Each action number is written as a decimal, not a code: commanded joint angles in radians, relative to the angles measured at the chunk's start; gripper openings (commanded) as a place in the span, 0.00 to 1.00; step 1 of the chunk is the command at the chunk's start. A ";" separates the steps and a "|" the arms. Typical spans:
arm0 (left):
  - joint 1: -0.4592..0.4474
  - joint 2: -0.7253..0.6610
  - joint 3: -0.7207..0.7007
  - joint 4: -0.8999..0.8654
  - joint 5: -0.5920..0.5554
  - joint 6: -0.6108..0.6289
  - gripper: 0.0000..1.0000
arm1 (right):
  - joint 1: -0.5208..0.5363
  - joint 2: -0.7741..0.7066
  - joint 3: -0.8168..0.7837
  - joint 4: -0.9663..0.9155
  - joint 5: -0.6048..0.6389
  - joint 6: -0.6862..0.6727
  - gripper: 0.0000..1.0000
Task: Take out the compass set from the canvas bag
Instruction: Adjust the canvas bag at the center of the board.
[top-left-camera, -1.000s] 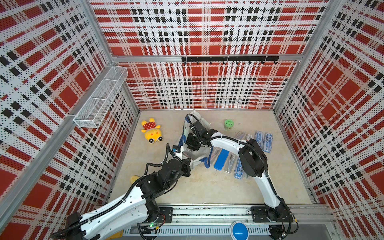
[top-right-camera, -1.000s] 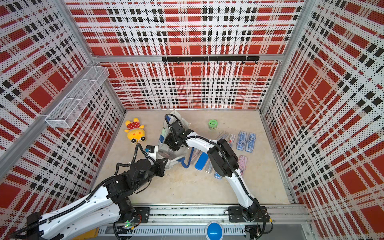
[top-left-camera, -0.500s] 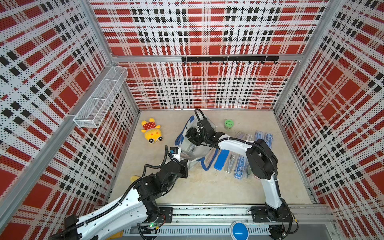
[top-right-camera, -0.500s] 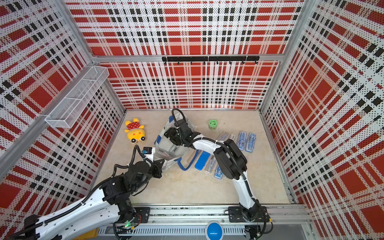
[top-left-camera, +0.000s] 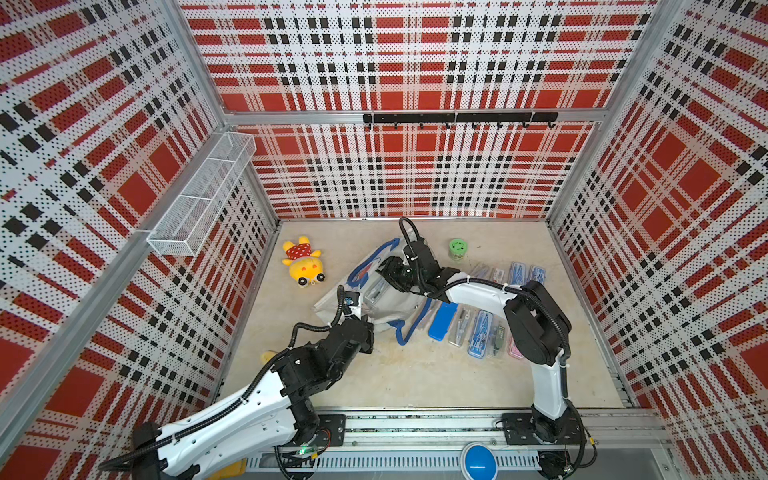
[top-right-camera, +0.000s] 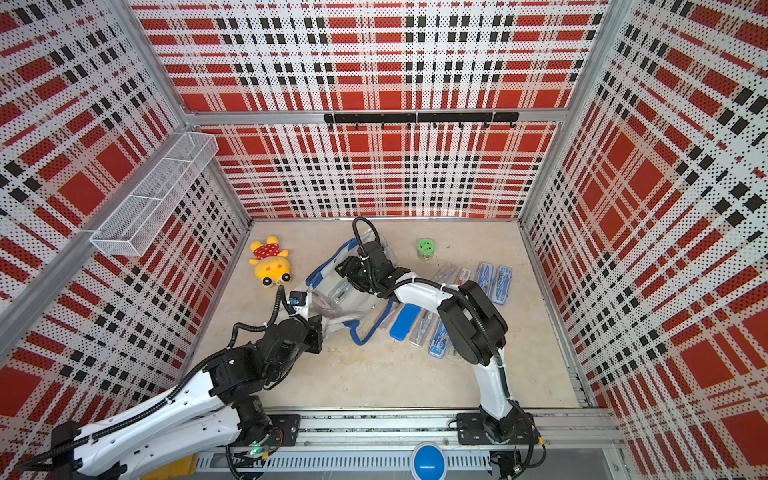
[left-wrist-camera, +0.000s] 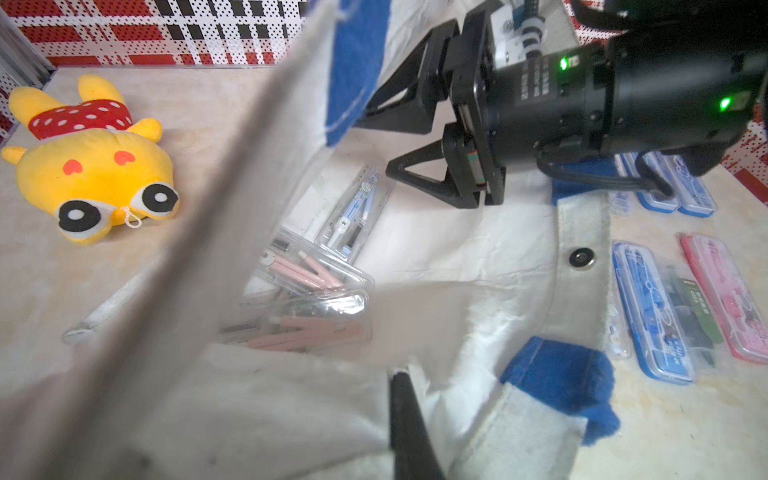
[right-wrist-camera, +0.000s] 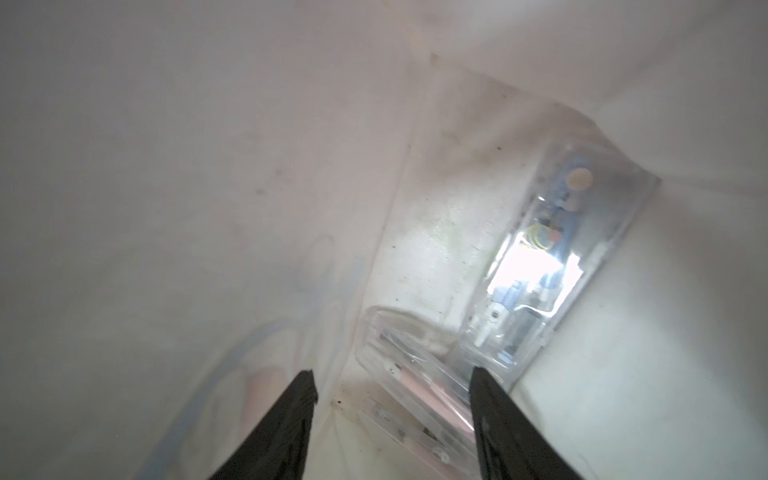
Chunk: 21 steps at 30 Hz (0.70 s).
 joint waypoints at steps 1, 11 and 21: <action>-0.040 -0.003 -0.024 0.081 -0.040 -0.026 0.00 | -0.009 -0.011 -0.025 -0.048 0.030 0.038 0.64; -0.172 -0.008 -0.083 0.161 -0.043 -0.088 0.00 | -0.011 0.059 0.009 -0.195 0.066 0.114 0.72; -0.231 0.048 -0.078 0.191 0.004 -0.082 0.00 | -0.010 0.179 0.099 -0.198 0.055 0.208 0.72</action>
